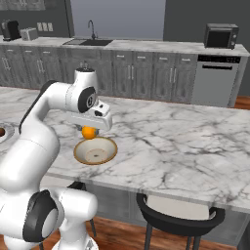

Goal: Take the fruits from the plate on the dining counter and place two fruits in each bowl.

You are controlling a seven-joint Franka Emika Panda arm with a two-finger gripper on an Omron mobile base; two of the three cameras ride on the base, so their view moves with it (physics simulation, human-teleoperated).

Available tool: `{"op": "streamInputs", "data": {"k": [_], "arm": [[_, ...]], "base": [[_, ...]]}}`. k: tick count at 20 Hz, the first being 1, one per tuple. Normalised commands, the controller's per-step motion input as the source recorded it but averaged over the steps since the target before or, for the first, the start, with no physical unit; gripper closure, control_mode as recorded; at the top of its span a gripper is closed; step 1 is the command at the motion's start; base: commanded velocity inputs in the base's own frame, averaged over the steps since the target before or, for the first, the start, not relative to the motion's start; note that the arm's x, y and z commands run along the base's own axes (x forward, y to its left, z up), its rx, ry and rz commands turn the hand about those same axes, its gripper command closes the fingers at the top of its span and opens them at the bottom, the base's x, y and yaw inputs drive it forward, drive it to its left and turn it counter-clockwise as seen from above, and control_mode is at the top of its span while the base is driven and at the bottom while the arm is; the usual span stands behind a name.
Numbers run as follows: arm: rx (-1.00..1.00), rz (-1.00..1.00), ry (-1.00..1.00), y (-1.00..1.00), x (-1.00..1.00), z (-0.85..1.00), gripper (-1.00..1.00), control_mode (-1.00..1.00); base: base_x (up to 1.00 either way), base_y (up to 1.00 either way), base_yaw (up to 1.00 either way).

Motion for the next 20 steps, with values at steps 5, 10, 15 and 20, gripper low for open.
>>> {"op": "streamInputs", "data": {"k": [5, 10, 15, 20], "arm": [[0.0, 0.0, -0.02, 0.21, 0.65, 0.0, 1.0, -1.0], [0.0, 0.0, -0.04, 0.2, 0.14, -0.15, 1.0, -1.0], [0.0, 0.0, 0.01, 0.12, 0.16, -0.74, 1.0, -1.0], [0.0, 0.0, 0.0, 0.0, 0.35, -0.98, 1.0, -1.0]], "base": [[0.0, 0.0, 0.0], [0.0, 0.0, 0.0], [0.0, 0.0, 0.0], [0.0, 0.0, 0.0]]}}
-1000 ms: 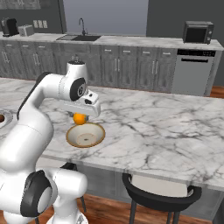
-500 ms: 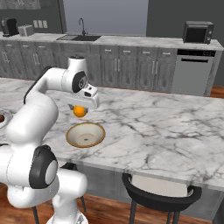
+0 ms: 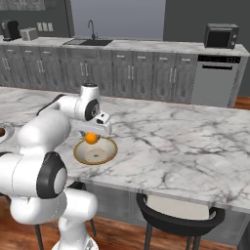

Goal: Take the fruits from the plate on the dining counter and place two fruits in each bowl.

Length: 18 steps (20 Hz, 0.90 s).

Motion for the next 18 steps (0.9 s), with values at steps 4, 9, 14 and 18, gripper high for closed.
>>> {"op": "streamInputs", "data": {"k": [4, 9, 14, 18], "arm": [[0.0, 0.0, 0.0, 0.0, 0.32, -0.64, 1.0, -1.0], [0.0, 0.0, 0.0, 0.0, 0.15, -0.03, 1.0, -1.0], [-0.01, 0.0, 0.0, 0.0, 0.42, -0.01, 1.0, -1.0], [-0.01, 0.0, 0.0, 0.0, 0.17, -0.03, 1.0, -1.0]], "base": [[0.0, 0.0, 0.0], [0.0, 0.0, 0.0], [0.0, 0.0, 0.0], [0.0, 0.0, 0.0]]}}
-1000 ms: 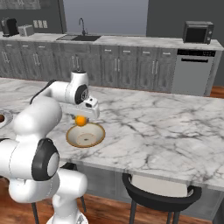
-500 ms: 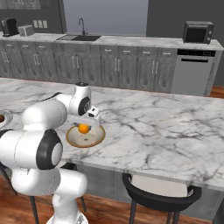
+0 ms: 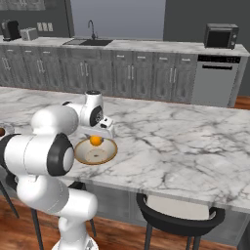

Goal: Take the fruits from the plate on the dining counter and place two fruits in each bowl.

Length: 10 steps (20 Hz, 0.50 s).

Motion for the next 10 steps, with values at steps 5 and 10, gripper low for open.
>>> {"op": "streamInputs", "data": {"k": [5, 10], "arm": [[0.0, 0.0, 0.01, 0.0, 0.0, -0.17, 1.0, -1.0], [0.0, 0.0, 0.0, 0.0, -0.03, -0.37, 1.0, -1.0]], "base": [[0.0, 0.0, 0.0], [0.0, 0.0, 0.0]]}}
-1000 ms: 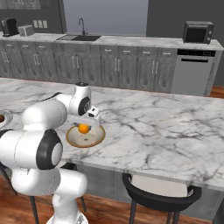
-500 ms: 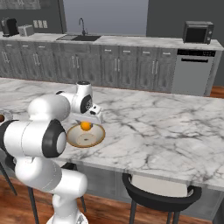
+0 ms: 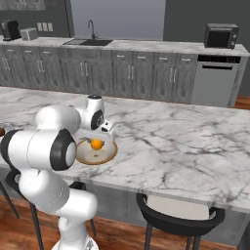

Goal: Take the fruits from the plate on the dining counter and place two fruits in each bowl.

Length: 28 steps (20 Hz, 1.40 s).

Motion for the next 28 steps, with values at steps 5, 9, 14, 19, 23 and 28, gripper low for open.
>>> {"op": "streamInputs", "data": {"k": [5, 9, 14, 19, 23, 28], "arm": [[0.0, 0.0, 0.0, 0.0, -0.04, -0.37, 1.0, -1.0], [0.0, 0.0, 0.0, 0.02, -0.07, -0.08, 1.0, -1.0], [0.0, 0.0, 0.0, 0.05, -0.02, 0.0, 1.0, -1.0], [0.0, 0.0, 0.0, 0.0, 0.0, 0.0, -1.0, -1.0], [-0.02, 0.0, 0.0, 0.0, 0.0, 0.02, -1.0, -1.0], [-0.01, 0.0, -0.05, 0.0, -0.08, 0.29, -1.0, -1.0]], "base": [[0.0, 0.0, 0.0], [0.0, 0.0, 0.0], [0.0, 0.0, 0.0], [0.0, 0.0, 0.0], [0.0, 0.0, 0.0], [0.0, 0.0, 0.0]]}}
